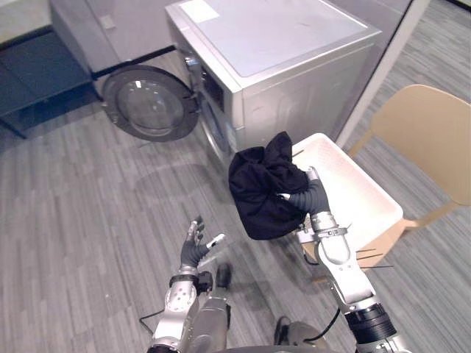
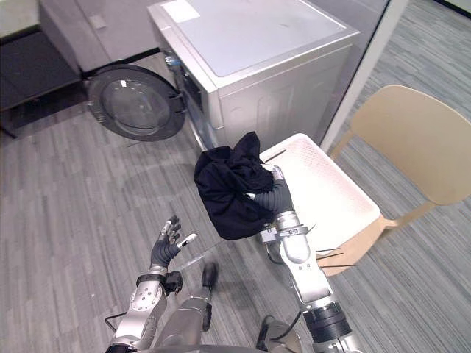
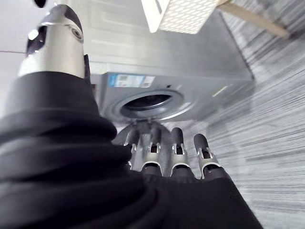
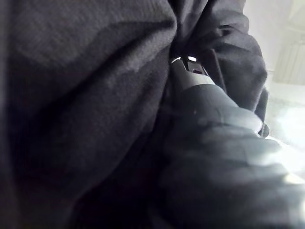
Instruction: Pick up the laundry basket with both hands and put the clothes into the washing machine.
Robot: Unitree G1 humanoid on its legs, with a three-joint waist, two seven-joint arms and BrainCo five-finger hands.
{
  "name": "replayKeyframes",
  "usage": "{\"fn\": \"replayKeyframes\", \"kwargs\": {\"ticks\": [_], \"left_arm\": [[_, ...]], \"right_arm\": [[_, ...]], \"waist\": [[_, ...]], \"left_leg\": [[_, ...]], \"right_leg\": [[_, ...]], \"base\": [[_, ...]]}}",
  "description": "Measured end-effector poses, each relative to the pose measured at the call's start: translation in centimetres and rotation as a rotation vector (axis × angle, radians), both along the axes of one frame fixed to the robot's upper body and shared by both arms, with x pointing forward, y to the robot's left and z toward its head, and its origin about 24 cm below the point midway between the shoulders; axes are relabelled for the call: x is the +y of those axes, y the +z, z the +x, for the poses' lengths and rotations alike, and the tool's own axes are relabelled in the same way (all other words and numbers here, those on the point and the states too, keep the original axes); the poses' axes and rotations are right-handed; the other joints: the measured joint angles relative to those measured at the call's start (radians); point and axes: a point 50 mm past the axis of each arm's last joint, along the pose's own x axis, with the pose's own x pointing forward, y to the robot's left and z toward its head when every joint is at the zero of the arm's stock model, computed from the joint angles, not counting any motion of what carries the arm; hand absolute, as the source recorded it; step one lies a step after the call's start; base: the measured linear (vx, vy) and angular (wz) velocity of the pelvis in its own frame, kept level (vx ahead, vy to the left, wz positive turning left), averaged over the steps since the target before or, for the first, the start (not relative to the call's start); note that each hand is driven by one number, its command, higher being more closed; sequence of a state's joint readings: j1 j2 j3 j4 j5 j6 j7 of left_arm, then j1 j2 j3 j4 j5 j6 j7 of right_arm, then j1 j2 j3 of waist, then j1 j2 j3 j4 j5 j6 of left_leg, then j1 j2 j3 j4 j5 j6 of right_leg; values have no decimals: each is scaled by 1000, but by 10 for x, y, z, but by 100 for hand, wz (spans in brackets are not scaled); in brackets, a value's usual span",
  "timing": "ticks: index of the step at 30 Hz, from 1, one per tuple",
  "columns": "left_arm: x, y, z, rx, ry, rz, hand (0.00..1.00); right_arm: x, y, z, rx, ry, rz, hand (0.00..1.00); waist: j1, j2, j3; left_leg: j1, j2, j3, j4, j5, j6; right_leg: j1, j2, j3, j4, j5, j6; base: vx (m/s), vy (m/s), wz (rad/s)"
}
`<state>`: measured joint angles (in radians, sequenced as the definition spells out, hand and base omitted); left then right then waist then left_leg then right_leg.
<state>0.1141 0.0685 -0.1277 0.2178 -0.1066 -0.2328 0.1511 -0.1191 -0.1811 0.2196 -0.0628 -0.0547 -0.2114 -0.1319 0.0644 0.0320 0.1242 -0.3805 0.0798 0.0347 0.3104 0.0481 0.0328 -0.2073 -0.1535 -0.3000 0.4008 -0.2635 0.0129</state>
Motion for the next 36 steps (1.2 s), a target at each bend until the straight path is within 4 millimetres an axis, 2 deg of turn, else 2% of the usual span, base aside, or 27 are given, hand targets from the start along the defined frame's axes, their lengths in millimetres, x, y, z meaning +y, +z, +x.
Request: {"fn": "replayKeyframes", "kwargs": {"ticks": [1, 2, 3, 4, 6, 8, 11, 13, 17, 18, 22, 23, 32, 36], "left_arm": [[2, 8, 4, -45, -7, 8, 0], [2, 13, 8, -70, -16, 15, 0], [1, 19, 13, -107, -44, 38, 0], [3, 22, 15, -118, -65, 63, 0], [3, 23, 16, -123, -97, 93, 0], [-1, 24, 17, -131, -116, 95, 0], [-12, 30, 22, -156, -166, 96, 0], [-23, 34, 25, -175, -213, 95, 0], [-41, 37, 27, -189, -305, 91, 0], [-43, 37, 27, -190, -312, 89, 100], [-47, 35, 25, -177, -341, 53, 100], [-48, 36, 25, -177, -348, 49, 100], [-42, 38, 32, -170, -321, 53, 100], [-38, 40, 34, -177, -306, 52, 100]], "right_arm": [[-2, 0, 0, -3, -6, -23, 100], [-3, -1, 0, -3, -10, -37, 100], [-5, -5, 2, 9, -16, -67, 100], [-4, -11, 3, 31, -17, -96, 100], [4, -23, 3, 73, 8, -148, 100], [12, -27, 3, 85, 51, -178, 100], [23, -25, 6, 77, 104, -197, 100], [38, -24, 7, 67, 179, -222, 100], [57, -33, 7, 115, 262, -250, 100], [59, -35, 7, 123, 268, -254, 100], [63, -44, 5, 170, 288, -282, 100], [65, -47, 4, 180, 300, -294, 0], [70, -51, -3, 190, 353, -331, 0], [64, -49, -7, 177, 325, -315, 0]], "waist": [[-2, 11, -7], [-2, 12, -8], [3, 14, -9], [1, 2, -12], [4, -14, -22], [4, -20, -26], [3, -21, -28], [3, -23, -32], [4, -22, -58], [5, -22, -58], [5, -21, -70], [6, -21, -74], [5, -19, -105], [6, -19, -106]], "left_leg": [[34, 11, 19, -7, -50, -28], [57, 11, 26, -38, -56, -40], [120, 8, 27, -161, -27, -92], [149, -3, 23, -221, 5, -98], [188, -19, 19, -272, 28, -93], [207, -36, 15, -276, 31, -92], [209, -43, 3, -279, 36, -90], [223, -43, -3, -307, 59, -97], [245, -28, -8, -368, 99, -106], [247, -25, -10, -373, 103, -108], [250, -8, -21, -404, 129, -111], [248, -3, -21, -404, 130, -112], [247, 21, -18, -404, 129, -113], [244, 22, -14, -404, 130, -113]], "right_leg": [[1, -4, -20, -10, 5, 7], [5, -7, -29, -19, 8, 12], [20, -3, -36, -41, 17, 27], [39, -5, -41, -73, 34, 39], [86, -6, -49, -131, 65, 58], [121, -8, -49, -167, 83, 70], [141, -6, -51, -201, 99, 72], [155, 0, -51, -230, 118, 68], [165, 20, -52, -266, 140, 57], [167, 25, -52, -268, 141, 56], [155, 49, -51, -267, 139, 42], [150, 54, -47, -264, 138, 40], [143, 74, -30, -254, 143, 40], [133, 80, -23, -244, 139, 35]], "base": [[-47, 74, 44], [-44, 130, 46], [-35, 116, 36], [-14, 130, 26], [39, 106, 16], [56, 91, 11], [14, 41, 12], [-11, 1, 2], [-48, -24, -1], [-73, -30, 0], [-90, -31, 0], [-85, -18, -5], [-17, -20, -3], [5, -9, -3]]}}
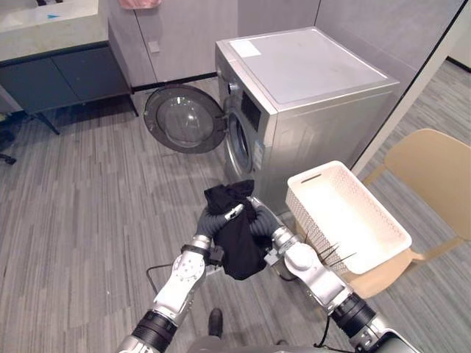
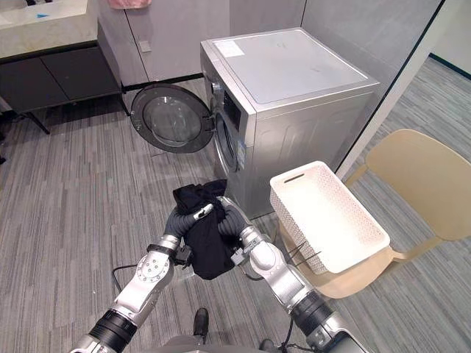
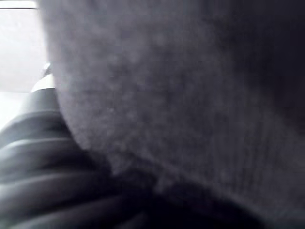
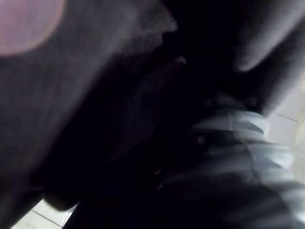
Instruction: Pick up the laundry basket with both hands and put the clothes into the washing machine.
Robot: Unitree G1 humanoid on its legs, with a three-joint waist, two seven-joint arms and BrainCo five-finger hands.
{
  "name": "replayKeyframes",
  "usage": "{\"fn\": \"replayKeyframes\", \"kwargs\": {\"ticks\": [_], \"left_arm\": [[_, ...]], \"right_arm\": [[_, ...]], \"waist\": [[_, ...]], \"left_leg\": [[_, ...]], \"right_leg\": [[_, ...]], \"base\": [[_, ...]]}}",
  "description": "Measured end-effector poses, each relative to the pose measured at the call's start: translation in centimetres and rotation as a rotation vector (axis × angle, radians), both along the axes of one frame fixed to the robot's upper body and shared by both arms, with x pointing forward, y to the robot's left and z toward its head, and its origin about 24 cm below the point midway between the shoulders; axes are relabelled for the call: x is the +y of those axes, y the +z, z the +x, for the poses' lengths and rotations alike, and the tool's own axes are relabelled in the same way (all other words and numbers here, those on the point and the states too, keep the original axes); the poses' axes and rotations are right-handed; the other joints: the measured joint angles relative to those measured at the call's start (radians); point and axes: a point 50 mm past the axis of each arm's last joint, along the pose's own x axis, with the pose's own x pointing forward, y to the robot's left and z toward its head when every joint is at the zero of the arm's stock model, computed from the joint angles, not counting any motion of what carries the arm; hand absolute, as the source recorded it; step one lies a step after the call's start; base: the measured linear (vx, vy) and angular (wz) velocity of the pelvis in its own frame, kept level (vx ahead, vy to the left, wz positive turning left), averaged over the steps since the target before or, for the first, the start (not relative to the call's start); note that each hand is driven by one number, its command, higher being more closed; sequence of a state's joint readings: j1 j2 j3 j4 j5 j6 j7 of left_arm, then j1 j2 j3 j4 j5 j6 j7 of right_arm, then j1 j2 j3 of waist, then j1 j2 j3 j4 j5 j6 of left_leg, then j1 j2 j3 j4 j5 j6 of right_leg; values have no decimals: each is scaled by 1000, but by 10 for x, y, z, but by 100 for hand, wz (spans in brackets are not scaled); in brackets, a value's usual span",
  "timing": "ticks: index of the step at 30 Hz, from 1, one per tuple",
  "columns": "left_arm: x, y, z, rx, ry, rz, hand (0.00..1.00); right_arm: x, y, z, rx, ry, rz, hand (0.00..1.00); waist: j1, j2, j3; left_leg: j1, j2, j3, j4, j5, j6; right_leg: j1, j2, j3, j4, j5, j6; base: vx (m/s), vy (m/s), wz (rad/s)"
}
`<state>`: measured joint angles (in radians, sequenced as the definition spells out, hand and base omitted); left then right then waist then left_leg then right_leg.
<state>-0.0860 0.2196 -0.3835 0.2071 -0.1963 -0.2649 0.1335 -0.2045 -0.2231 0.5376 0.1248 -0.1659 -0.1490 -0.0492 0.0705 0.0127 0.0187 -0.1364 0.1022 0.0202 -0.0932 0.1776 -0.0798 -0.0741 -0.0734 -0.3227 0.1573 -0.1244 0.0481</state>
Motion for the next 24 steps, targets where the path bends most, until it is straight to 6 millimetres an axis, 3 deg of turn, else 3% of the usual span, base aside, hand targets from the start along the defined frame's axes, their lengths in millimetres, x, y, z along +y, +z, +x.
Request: {"fn": "replayKeyframes", "kwargs": {"ticks": [4, 6, 11, 13, 15, 16, 18, 21, 22, 23, 24], "left_arm": [[2, -8, -7, 34, 29, -32, 100], [14, -16, -13, 71, 93, -51, 100], [59, -46, -25, 201, 283, -29, 100], [67, -51, -29, 225, 316, -24, 100], [70, -58, -33, 255, 334, -19, 100], [70, -62, -35, 278, 339, -17, 100], [74, -69, -40, 311, 357, -15, 100], [82, -78, -53, 357, 410, -30, 100], [83, -82, -59, 377, 427, -39, 100], [82, -85, -61, 391, 430, -43, 100], [80, -91, -64, 422, 429, -47, 100]], "right_arm": [[-24, -10, -9, 44, -126, 53, 0], [-41, -17, -13, 67, -209, 68, 0], [-115, -47, -26, 158, -545, 26, 0], [-127, -61, -30, 217, -601, -2, 0], [-131, -74, -34, 272, -616, -20, 0], [-131, -83, -37, 314, -620, -32, 0], [-127, -101, -39, 398, -619, -49, 0], [-119, -121, -41, 504, -618, -70, 0], [-119, -131, -47, 554, -622, -90, 0], [-120, -135, -50, 573, -625, -99, 0], [-124, -145, -61, 626, -629, -131, 0]], "waist": [[-1, 0, 0], [-5, 0, 0], [-6, -3, 3], [-4, -14, 16], [-2, -22, 21], [-7, -21, 31], [1, -29, 44], [3, -40, 63], [0, -51, 70], [-2, -49, 75], [-4, -44, 83]], "left_leg": [[3, -5, 2, 0, 0, 0], [0, -6, 5, 0, 0, 0], [-58, -36, -75, 6, 10, -5], [-88, -52, -90, 20, 10, 4], [-119, -48, 2, 53, -32, 63], [-135, -33, 89, 82, -33, 68], [-136, -39, 103, 101, -16, 43], [-139, -72, 102, 147, -80, 61], [-146, -96, 105, 209, -153, 83], [-148, -107, 100, 239, -179, 88], [-139, -125, 71, 289, -221, 103]], "right_leg": [[-12, -1, 19, 29, -17, -2], [-27, -6, 23, 52, -31, -1], [-86, -58, -55, 164, -106, 4], [-99, -81, -94, 195, -129, 5], [-99, -103, -130, 195, -138, 13], [-88, -113, -156, 191, -136, 18], [-68, -120, -159, 174, -132, 29], [-15, -143, -181, 116, -111, 66], [-12, -189, -184, 182, -128, 94], [-18, -210, -179, 244, -132, 99], [-60, -264, -140, 421, -119, 75]], "base": [[7, -2, -1], [2, -1, -3], [-31, -10, 46], [-15, -12, 67], [26, 7, 65], [80, 3, 55], [125, 28, 30], [185, 89, 16], [174, 153, 18], [200, 208, 41], [271, 181, 63]]}}
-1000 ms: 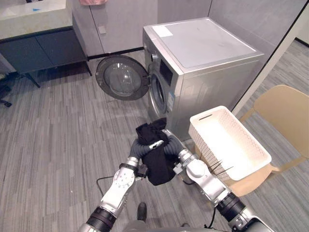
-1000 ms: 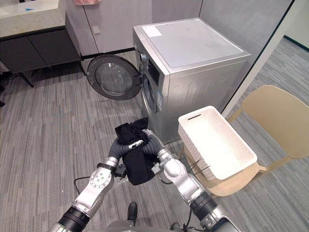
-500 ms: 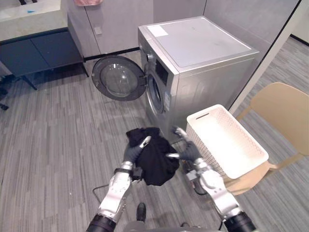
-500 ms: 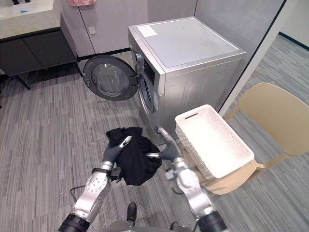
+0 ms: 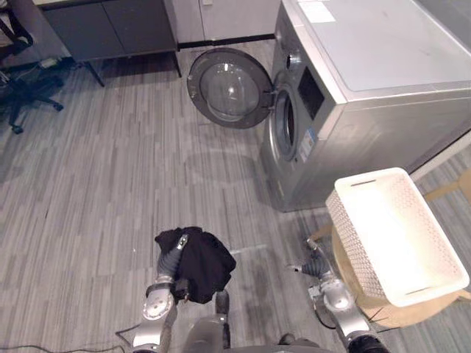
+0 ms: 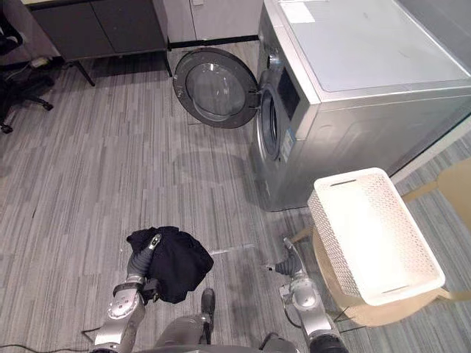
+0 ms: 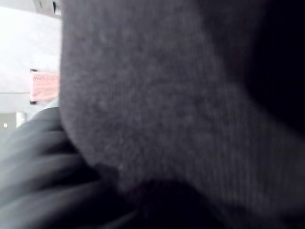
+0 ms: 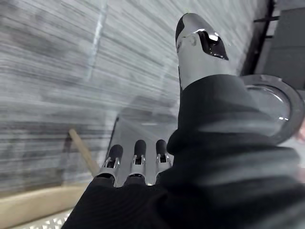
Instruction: Pick up the laundry basket with both hands and put the clothes into the washing machine.
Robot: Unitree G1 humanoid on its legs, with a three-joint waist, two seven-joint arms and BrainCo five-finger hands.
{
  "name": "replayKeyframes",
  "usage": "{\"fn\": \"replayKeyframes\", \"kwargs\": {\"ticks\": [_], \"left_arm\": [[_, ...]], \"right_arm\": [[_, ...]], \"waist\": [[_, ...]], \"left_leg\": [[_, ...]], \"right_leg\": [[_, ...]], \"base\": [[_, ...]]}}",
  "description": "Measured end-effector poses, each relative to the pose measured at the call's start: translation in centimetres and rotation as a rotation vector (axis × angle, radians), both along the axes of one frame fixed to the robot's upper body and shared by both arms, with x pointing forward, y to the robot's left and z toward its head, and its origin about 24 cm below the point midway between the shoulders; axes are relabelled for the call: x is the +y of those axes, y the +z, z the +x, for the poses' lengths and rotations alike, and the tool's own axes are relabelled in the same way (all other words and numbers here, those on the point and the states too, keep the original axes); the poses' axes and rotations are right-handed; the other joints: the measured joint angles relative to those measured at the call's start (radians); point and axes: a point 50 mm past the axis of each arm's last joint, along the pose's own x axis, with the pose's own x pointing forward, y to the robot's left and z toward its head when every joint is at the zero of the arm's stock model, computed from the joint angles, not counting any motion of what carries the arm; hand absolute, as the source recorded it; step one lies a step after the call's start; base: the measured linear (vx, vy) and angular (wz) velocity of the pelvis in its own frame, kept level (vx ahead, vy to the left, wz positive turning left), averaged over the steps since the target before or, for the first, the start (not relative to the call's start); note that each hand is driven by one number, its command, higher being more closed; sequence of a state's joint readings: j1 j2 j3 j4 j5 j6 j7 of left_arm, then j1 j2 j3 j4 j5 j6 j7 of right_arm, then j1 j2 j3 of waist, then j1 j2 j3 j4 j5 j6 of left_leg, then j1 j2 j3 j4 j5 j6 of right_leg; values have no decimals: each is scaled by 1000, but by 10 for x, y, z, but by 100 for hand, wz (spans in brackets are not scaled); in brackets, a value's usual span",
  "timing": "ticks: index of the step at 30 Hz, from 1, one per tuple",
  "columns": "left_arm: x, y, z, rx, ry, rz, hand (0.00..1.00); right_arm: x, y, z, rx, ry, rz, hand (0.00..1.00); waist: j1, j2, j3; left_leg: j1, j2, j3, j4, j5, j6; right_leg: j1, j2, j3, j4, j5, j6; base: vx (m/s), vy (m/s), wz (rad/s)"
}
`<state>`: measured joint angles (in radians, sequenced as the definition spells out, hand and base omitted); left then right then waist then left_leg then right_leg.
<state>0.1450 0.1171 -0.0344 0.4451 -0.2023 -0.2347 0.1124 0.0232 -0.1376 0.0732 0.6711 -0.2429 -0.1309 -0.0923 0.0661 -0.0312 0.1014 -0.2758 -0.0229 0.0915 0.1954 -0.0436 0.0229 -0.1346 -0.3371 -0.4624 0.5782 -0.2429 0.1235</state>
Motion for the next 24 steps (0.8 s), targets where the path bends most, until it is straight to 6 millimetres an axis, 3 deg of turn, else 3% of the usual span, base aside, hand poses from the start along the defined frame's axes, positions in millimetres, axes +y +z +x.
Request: {"fn": "replayKeyframes", "kwargs": {"ticks": [1, 2, 3, 4, 5, 6, 9, 10, 11, 12, 13, 15, 16, 17, 19, 21, 24], "left_arm": [[1, -1, -2, 11, 2, 3, 100], [1, -1, -2, 11, 2, 6, 100], [3, -1, -2, 11, 7, 9, 100], [6, 0, -1, 9, 24, 16, 100], [9, 0, -1, 6, 50, 21, 100], [10, 1, -1, 6, 53, 21, 100], [8, -1, 9, 12, 42, 26, 100], [7, -1, 11, 11, 44, 34, 100], [6, -1, 11, 13, 43, 34, 100], [5, -2, 11, 15, 43, 32, 100], [0, -3, 11, 16, 42, 18, 100], [-7, -5, 9, 21, 49, -12, 100], [-10, -8, 4, 38, 53, -27, 100], [-11, -8, 1, 40, 53, -34, 100], [-19, -4, 1, 20, 12, -44, 100], [-28, -1, 4, 3, -25, -58, 100], [-37, 0, 6, -3, -85, -54, 100]], "right_arm": [[-1, -9, -12, 55, -4, 0, 0], [0, -12, -16, 73, -8, 4, 0], [2, -18, -24, 104, -14, 16, 0], [6, -21, -28, 127, -17, 26, 0], [6, -23, -31, 139, -28, 35, 0], [6, -24, -31, 143, -32, 36, 0], [-1, -29, -38, 178, -77, 39, 0], [-2, -30, -39, 186, -82, 37, 0], [-3, -31, -40, 192, -85, 36, 0], [-2, -32, -41, 196, -87, 37, 0], [-4, -31, -40, 195, -89, 35, 0], [-1, -24, -30, 147, -82, 44, 0], [4, -20, -27, 122, -73, 57, 0], [6, -18, -25, 105, -70, 64, 0], [12, -9, -17, 46, -75, 82, 0], [11, -6, -13, 24, -84, 86, 0], [6, -9, -16, 44, -113, 85, 0]], "waist": [[-4, -4, 4], [-6, -3, 10], [-13, 6, 23], [-29, 2, 33], [-38, -1, 39], [-45, -1, 41], [-72, 2, 51], [-82, -6, 52], [-90, -24, 44], [-95, -23, 44], [-102, 1, 48], [-96, 27, 62], [-83, 39, 65], [-68, 41, 66], [-44, 33, 65], [-43, 24, 64], [-26, 22, 66]], "left_leg": [[19, -23, -33, 34, -35, 13], [32, -26, -55, 42, -44, 24], [47, -22, -85, 53, -65, 34], [66, -20, -130, 60, -84, 42], [91, -20, -165, 50, -99, 43], [102, -21, -179, 47, -104, 43], [180, -36, -256, 27, -127, 27], [203, -51, -294, 29, -148, -1], [236, -58, -324, 34, -180, -22], [249, -58, -339, 38, -191, -39], [249, -38, -328, 77, -202, -61], [164, 2, -225, 334, -190, -86], [95, 60, -148, 582, -116, -130], [60, 95, -112, 696, -70, -132], [-41, 188, -23, 898, -106, -81], [-107, 197, 4, 858, -122, -61], [-151, 159, -32, 589, -145, -72]], "right_leg": [[-70, -20, 98, 178, 78, -97], [-105, -16, 148, 245, 128, -110], [-153, 12, 232, 337, 113, -90], [-194, 84, 299, 367, 22, -76], [-252, 153, 333, 339, -31, -77], [-273, 172, 333, 313, -38, -76], [-339, 237, 328, 34, -14, -71], [-340, 249, 349, -105, 47, -98], [-336, 244, 362, -160, 152, -124], [-322, 242, 357, -159, 205, -136], [-306, 250, 323, -149, 188, -160], [-231, 286, 289, -163, 132, -193], [-152, 329, 289, -191, 106, -220], [-111, 352, 301, -205, 96, -233], [-3, 400, 354, -259, 76, -264], [51, 402, 408, -311, 75, -265], [117, 397, 495, -376, 73, -261]], "base": [[314, 193, 69], [320, 134, 72], [273, 68, 78], [385, 30, 99], [384, 6, 84], [393, -20, 81], [420, -96, 98], [469, -189, 113], [489, -221, 113], [441, -218, 86], [568, -258, 62], [589, -267, 28], [502, -213, -32], [494, -193, -71], [455, -125, -81], [462, -42, -78], [323, 74, -82]]}}
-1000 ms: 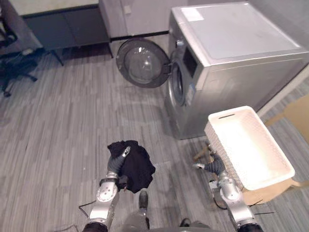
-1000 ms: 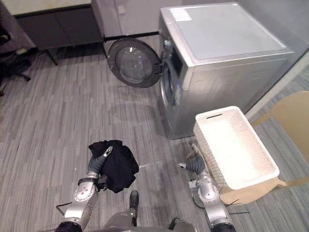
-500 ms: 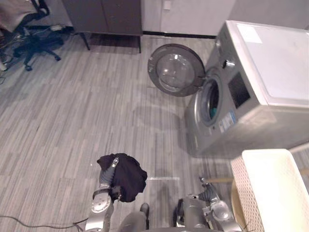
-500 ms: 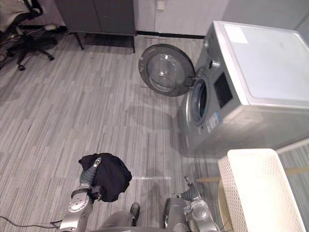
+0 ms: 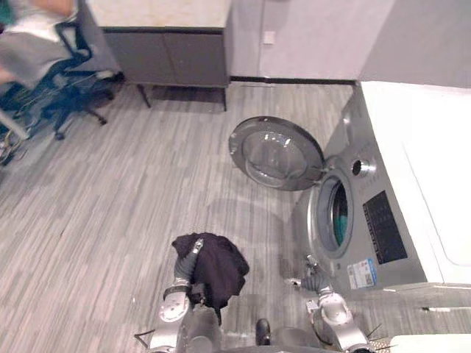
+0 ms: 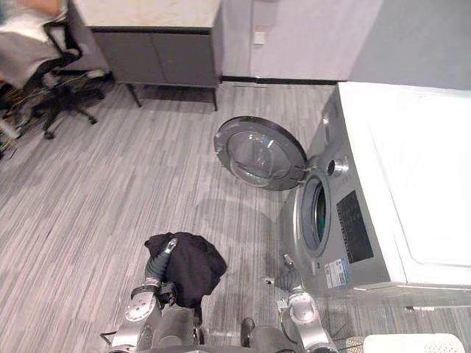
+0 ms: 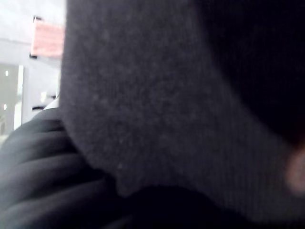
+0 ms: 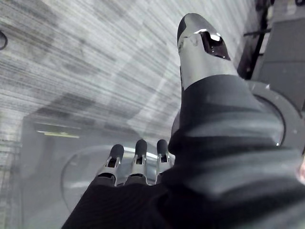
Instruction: Pick up the laundry basket with both hands and put the clothes into the washing machine.
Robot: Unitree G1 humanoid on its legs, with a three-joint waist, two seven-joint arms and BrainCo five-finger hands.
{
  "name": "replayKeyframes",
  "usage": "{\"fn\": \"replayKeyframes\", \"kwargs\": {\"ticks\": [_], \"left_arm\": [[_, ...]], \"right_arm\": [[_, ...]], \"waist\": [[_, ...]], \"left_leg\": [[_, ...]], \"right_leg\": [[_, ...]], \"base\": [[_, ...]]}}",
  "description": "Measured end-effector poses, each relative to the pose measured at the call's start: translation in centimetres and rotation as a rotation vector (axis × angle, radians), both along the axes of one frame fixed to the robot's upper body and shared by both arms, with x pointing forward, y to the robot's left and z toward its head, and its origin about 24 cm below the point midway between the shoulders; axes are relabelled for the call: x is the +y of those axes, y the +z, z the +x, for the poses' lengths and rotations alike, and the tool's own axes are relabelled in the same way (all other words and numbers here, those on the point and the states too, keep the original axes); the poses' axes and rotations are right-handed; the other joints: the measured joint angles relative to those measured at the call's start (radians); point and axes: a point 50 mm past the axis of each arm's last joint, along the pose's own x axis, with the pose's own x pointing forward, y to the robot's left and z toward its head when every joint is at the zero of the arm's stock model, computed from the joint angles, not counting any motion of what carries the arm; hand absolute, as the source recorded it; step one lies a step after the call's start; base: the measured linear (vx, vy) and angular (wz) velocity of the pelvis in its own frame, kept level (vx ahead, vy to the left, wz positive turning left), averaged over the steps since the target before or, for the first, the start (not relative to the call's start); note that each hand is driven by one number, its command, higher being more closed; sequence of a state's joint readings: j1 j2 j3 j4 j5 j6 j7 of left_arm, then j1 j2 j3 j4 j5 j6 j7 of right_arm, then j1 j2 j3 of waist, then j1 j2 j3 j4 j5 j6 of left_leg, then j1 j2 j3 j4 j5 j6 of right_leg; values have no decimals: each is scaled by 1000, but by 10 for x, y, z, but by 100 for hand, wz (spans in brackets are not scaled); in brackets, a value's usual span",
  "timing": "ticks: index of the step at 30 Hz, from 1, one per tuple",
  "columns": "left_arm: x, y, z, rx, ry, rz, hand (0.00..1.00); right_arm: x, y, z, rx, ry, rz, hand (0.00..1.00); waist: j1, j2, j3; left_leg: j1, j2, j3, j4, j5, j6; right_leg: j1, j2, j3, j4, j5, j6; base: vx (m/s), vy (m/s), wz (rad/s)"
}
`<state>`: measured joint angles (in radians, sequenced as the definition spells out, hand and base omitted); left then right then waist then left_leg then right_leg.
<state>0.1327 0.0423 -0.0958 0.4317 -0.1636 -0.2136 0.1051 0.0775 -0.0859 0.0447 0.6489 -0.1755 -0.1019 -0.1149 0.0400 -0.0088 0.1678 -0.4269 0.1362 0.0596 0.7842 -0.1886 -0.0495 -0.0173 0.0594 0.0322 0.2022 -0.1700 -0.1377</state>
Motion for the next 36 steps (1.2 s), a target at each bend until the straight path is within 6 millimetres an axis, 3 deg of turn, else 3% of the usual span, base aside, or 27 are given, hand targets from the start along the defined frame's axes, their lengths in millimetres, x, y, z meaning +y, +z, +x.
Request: {"fn": "replayKeyframes", "kwargs": {"ticks": [1, 2, 4, 5, 6, 7, 8, 10, 11, 12, 13, 15, 16, 18, 20, 22, 25, 27, 28, 31, 33, 36], "left_arm": [[-2, 0, 0, 1, -19, 7, 100], [-5, -1, 0, 4, -40, 6, 100], [-7, -2, -1, 14, -49, 7, 100], [-7, -3, -3, 21, -49, 9, 100], [-7, -5, -5, 30, -49, 9, 100], [-8, -6, -5, 40, -61, 19, 100], [-3, -6, -4, 39, -66, 46, 100], [-2, -4, -2, 30, -69, 56, 100], [0, -1, 2, 16, -64, 58, 100], [0, 0, 4, 9, -64, 60, 100], [2, 3, 8, -3, -65, 67, 100], [9, 5, 11, -13, -55, 85, 100], [15, 6, 12, -14, -42, 91, 100], [21, 6, 13, -13, -27, 100, 100], [20, 2, 15, 8, -31, 101, 100], [21, -3, 11, 33, -29, 104, 100], [16, -8, 7, 63, -30, 76, 100], [15, -10, 5, 72, -25, 63, 100], [13, -10, 5, 72, -28, 59, 100], [10, -7, 10, 56, -41, 57, 100], [12, -6, 11, 54, -41, 62, 100], [8, 5, 27, -2, -74, 76, 100]], "right_arm": [[-2, -3, -3, 20, -11, -2, 0], [-7, -7, -6, 43, -30, -5, 0], [-13, -12, -11, 72, -63, -8, 0], [-16, -12, -12, 78, -73, -13, 0], [-18, -13, -12, 80, -74, -17, 0], [-18, -13, -14, 84, -84, -17, 0], [-12, -15, -16, 92, -93, 2, 0], [-9, -17, -16, 103, -92, 8, 0], [-8, -17, -10, 105, -85, 8, 0], [-7, -16, -8, 103, -83, 8, 0], [-6, -15, -1, 98, -75, 9, 0], [0, -13, 8, 88, -45, 7, 0], [2, -12, 12, 83, -31, 6, 0], [0, -9, 16, 68, -29, -3, 0], [-9, -10, 13, 75, -35, -28, 0], [-11, -12, 8, 92, -44, -27, 0], [-21, -20, -7, 141, -72, -35, 0], [-26, -18, -6, 136, -99, -33, 0], [-29, -18, -5, 132, -120, -27, 0], [-40, -18, -7, 135, -177, -45, 0], [-44, -17, -8, 136, -188, -53, 0], [-40, -12, 5, 101, -184, -40, 0]], "waist": [[0, -6, 3], [1, -8, 4], [2, 4, -1], [8, 19, -9], [7, 30, -13], [6, 18, -13], [-2, -15, -25], [1, -28, -33], [0, -28, -34], [0, -28, -33], [1, -27, -33], [0, -24, -31], [1, -26, -32], [-4, -34, -35], [-10, -6, -21], [-26, 4, -12], [-21, 8, 11], [-23, 19, 18], [-25, 22, 25], [-27, 35, 31], [-28, 38, 35], [-29, 28, 105]], "left_leg": [[1, -38, -52, -135, 3, -5], [3, -71, -139, -308, 25, -37], [26, -88, -229, -501, 70, -97], [33, -80, -262, -542, 93, -89], [39, -74, -262, -533, 115, -89], [39, -76, -215, -474, 196, -57], [46, -88, -125, -427, 147, -15], [70, -87, -23, -402, 107, 21], [97, -85, 53, -410, 89, 44], [112, -83, 85, -421, 85, 51], [136, -77, 143, -446, 79, 61], [177, -50, 227, -480, 72, 69], [196, -41, 256, -494, 72, 70], [206, -48, 278, -494, 67, 66], [201, -29, 271, -451, 55, 55], [194, 7, 269, -377, 32, 36], [140, 64, 191, -164, 29, 32], [125, 56, 120, -116, 27, 29], [124, 41, 56, -135, 0, 6], [183, -14, -80, -315, -13, -23], [228, -22, -78, -379, -47, -43], [180, -48, -6, -253, -78, -19]], "right_leg": [[24, -12, 25, -16, -9, 13], [41, -22, 67, -18, -27, 29], [52, -22, 126, -14, -52, 62], [55, -20, 190, 5, -98, 103], [54, -15, 220, 27, -121, 115], [45, -31, 266, 80, -161, 148], [8, -72, 294, 145, -172, 168], [-36, -108, 288, 208, -154, 203], [-83, -145, 232, 247, -129, 247], [-102, -164, 187, 260, -123, 257], [-139, -200, 72, 273, -120, 258], [-165, -221, -150, 247, -120, 247], [-159, -218, -265, 205, -111, 233], [-148, -212, -365, 118, -67, 171], [-141, -189, -331, 110, -56, 174], [-128, -171, -311, 115, -59, 169], [-122, -130, -247, 138, -74, 145], [-119, -117, -204, 148, -72, 143], [-129, -114, -177, 154, -69, 142], [-163, -110, -93, 179, -63, 153], [-209, -105, -32, 212, -65, 171], [-291, -133, 31, 336, -80, 197]], "base": [[441, 184, -90], [375, 180, -79], [439, 274, -115], [417, 325, -149], [334, 299, -163], [360, 384, -155], [333, 373, -151], [297, 372, -153], [233, 365, -157], [154, 319, -158], [82, 229, -123], [29, 132, -150], [20, 68, -137], [32, -31, -93], [25, -84, -57], [-15, -100, -46], [-52, -92, -63], [19, -3, -79], [39, 67, -87], [35, 118, -75], [20, 171, -82], [-60, 188, -62]]}}
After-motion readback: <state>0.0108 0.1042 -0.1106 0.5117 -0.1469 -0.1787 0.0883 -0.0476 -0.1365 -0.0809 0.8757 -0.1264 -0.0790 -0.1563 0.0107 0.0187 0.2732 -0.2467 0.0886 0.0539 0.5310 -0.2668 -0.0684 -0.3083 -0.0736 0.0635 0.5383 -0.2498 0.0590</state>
